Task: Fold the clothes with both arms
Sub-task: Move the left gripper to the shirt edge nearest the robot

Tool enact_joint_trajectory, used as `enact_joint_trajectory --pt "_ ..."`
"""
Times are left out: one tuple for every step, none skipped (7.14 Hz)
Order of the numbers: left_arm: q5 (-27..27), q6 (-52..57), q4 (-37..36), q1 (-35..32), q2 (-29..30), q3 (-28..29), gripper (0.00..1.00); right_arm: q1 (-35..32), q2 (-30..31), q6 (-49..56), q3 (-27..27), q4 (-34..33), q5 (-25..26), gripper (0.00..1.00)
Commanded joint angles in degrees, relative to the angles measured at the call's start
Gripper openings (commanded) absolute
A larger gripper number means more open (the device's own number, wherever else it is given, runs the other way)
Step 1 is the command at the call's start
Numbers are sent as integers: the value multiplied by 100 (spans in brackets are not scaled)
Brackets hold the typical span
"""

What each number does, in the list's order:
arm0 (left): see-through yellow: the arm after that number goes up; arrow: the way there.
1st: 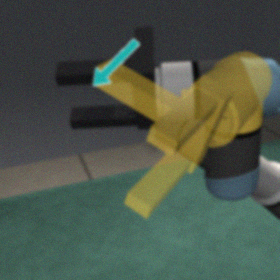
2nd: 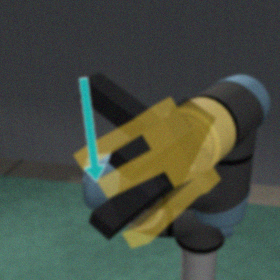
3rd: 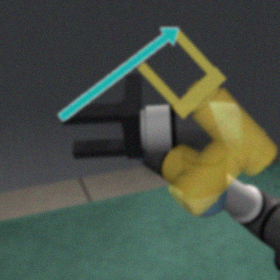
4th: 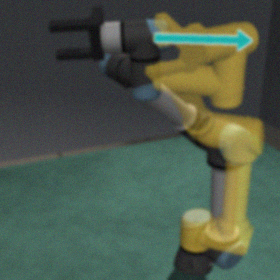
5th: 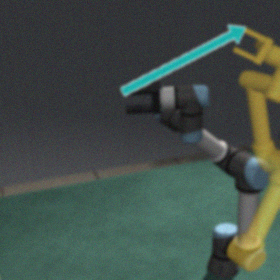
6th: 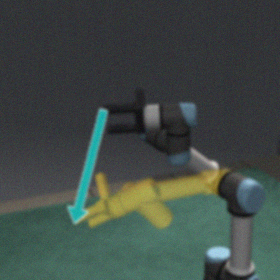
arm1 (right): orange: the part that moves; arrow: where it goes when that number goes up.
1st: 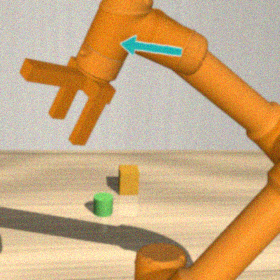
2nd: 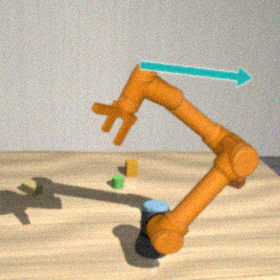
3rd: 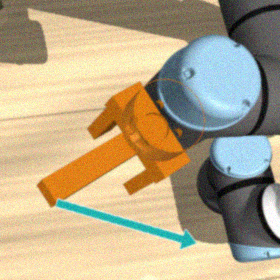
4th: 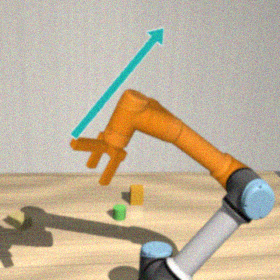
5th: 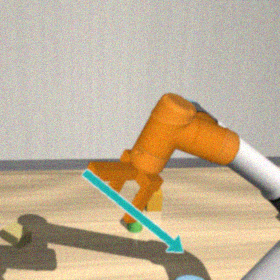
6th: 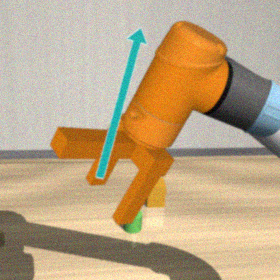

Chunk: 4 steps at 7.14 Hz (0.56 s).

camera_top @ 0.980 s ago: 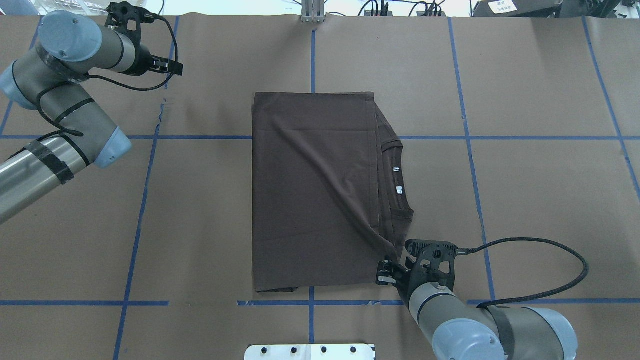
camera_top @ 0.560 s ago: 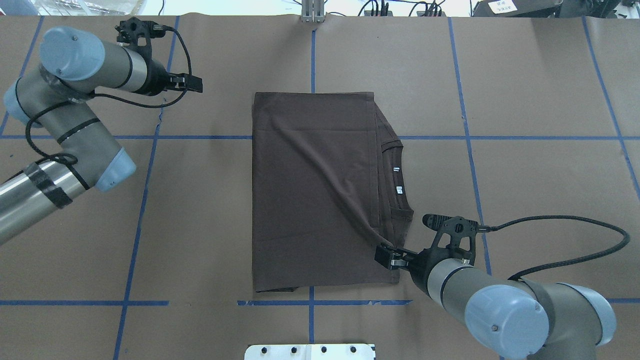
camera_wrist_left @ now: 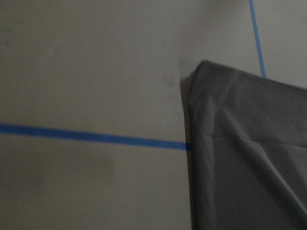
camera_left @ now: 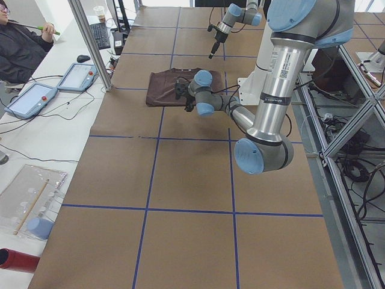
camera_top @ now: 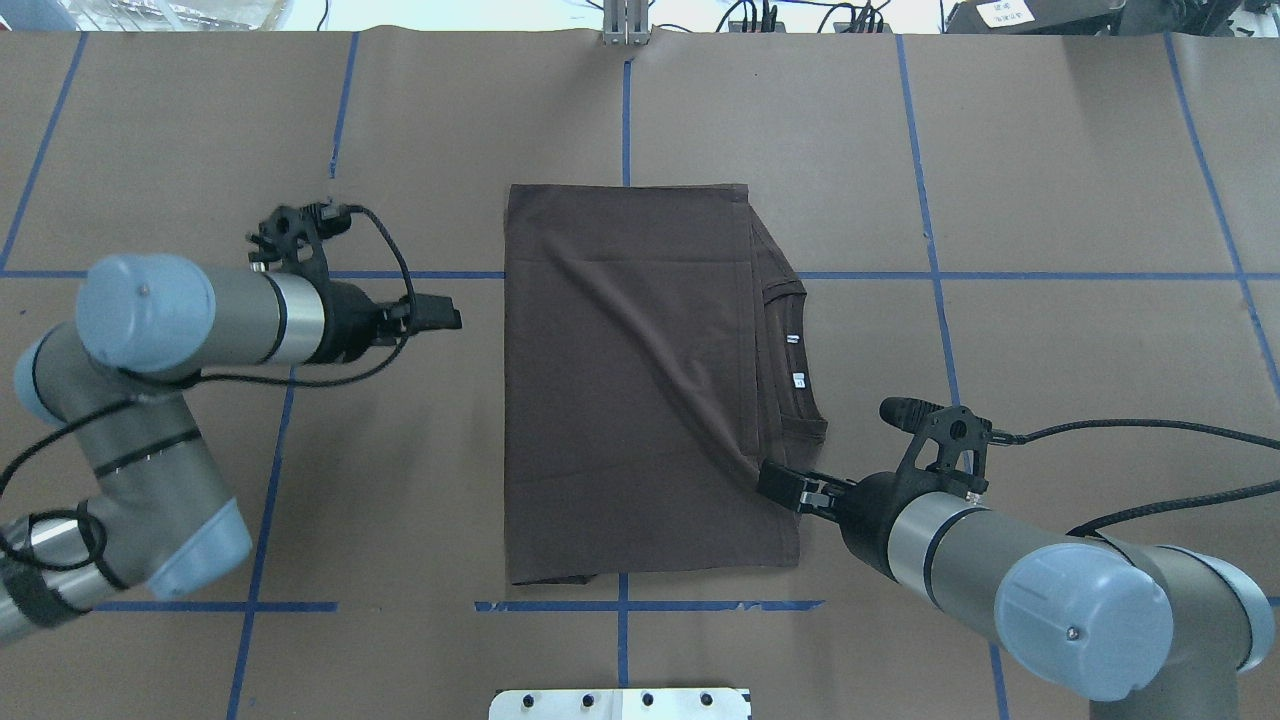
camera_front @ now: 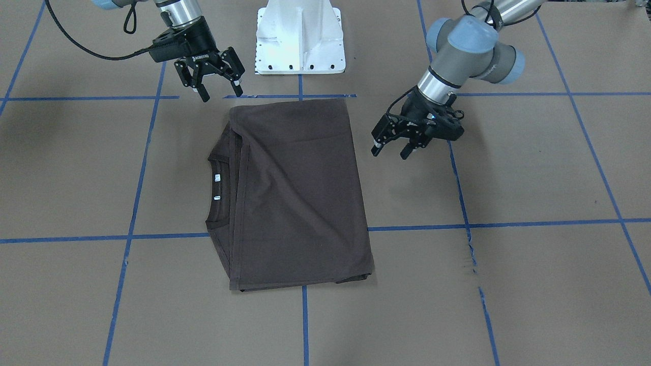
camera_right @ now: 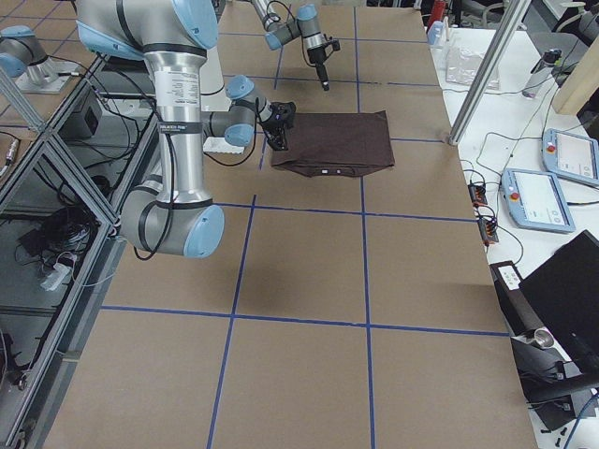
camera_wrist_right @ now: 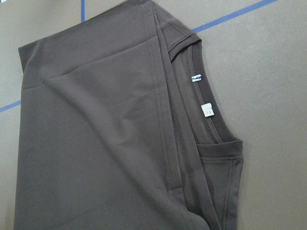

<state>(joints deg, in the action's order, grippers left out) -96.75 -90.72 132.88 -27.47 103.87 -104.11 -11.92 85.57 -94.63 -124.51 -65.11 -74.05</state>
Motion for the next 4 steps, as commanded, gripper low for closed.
enact_joint_trajectory --pt "917 -1364 -86 1152 -121 -215 56 -125 3 -29 102 25 -12 100" --pt "1200 -1613 -252 1478 -104 -215 55 -135 -6 -29 120 25 -4 100" --pt "1246 -1781 -375 1647 -78 -215 55 -135 3 -29 137 25 -12 100" --pt "1351 -1896 -376 1814 -43 -206 55 -135 -6 -47 137 25 -13 100"
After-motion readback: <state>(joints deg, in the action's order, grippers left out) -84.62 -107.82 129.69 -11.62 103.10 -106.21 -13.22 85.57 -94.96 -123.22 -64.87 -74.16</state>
